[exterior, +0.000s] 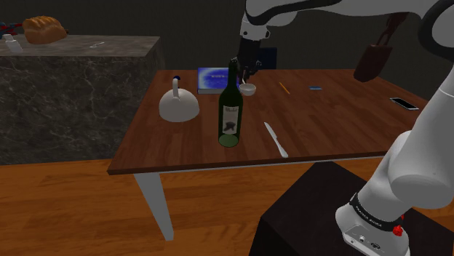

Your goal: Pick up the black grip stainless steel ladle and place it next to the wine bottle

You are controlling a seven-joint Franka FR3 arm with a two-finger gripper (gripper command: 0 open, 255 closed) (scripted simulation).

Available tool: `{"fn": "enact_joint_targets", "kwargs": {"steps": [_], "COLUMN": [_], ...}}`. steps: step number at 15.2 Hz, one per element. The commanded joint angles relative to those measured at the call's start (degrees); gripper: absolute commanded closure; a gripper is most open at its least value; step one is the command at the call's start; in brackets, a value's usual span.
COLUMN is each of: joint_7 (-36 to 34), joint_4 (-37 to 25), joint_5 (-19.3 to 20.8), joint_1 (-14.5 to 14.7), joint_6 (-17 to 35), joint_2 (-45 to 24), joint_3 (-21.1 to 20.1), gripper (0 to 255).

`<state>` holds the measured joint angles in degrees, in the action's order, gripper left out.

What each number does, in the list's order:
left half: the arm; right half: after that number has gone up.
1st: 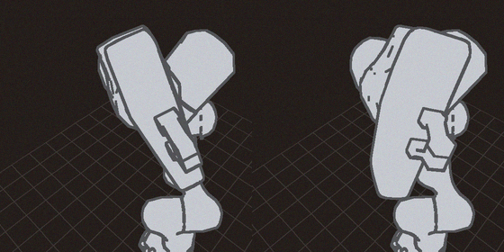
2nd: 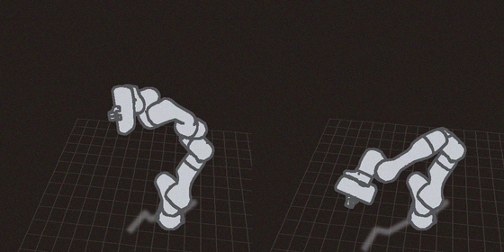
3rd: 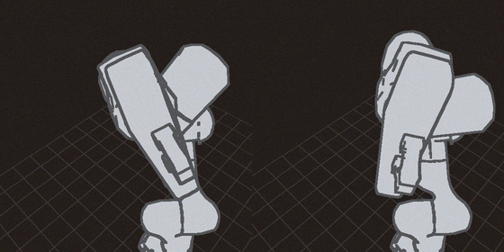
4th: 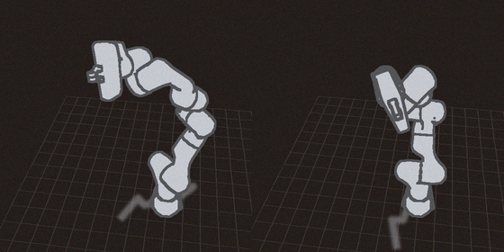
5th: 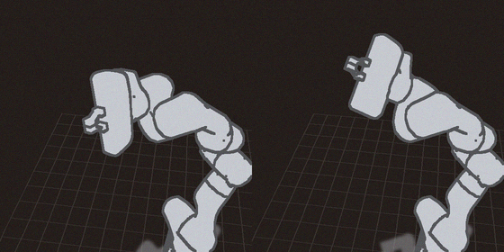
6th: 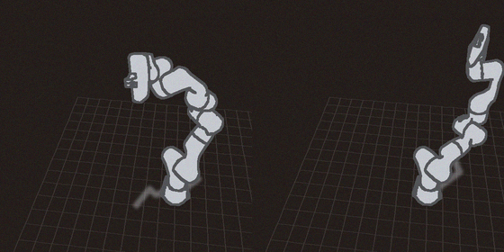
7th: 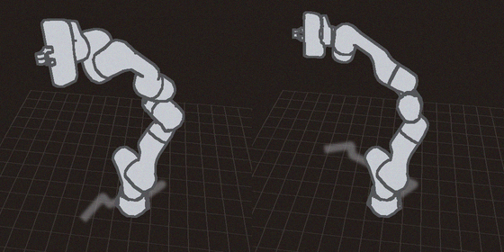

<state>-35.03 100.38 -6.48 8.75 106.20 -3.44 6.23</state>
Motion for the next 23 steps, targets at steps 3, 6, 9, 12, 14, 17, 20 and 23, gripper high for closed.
{"fn": "enact_joint_targets", "kwargs": {"steps": [3, 6, 9, 12, 14, 17, 20, 23], "joint_7": [0.29, 0.54, 0.8, 1.08, 1.27, 1.58, 1.9, 2.24], "joint_4": [3.06, 5.01, 6.82, 8.51, 9.58, 11.07, 12.45, 13.71], "joint_5": [-0.12, -0.25, -0.4, -0.58, -0.72, -0.94, -1.2, -1.49], "joint_1": [0.05, 0.06, 0.08, 0.09, 0.09, 0.1, 0.1, 0.09], "joint_6": [3.17, 5.4, 7.6, 9.79, 11.24, 13.4, 15.53, 17.66], "joint_2": [-0.09, -0.39, -0.79, -1.31, -1.7, -2.39, -3.17, -4.06], "joint_3": [-0.04, -0.06, -0.09, -0.11, -0.13, -0.16, -0.2, -0.25], "gripper": [255, 255, 255, 255, 255, 255, 255, 255]}}
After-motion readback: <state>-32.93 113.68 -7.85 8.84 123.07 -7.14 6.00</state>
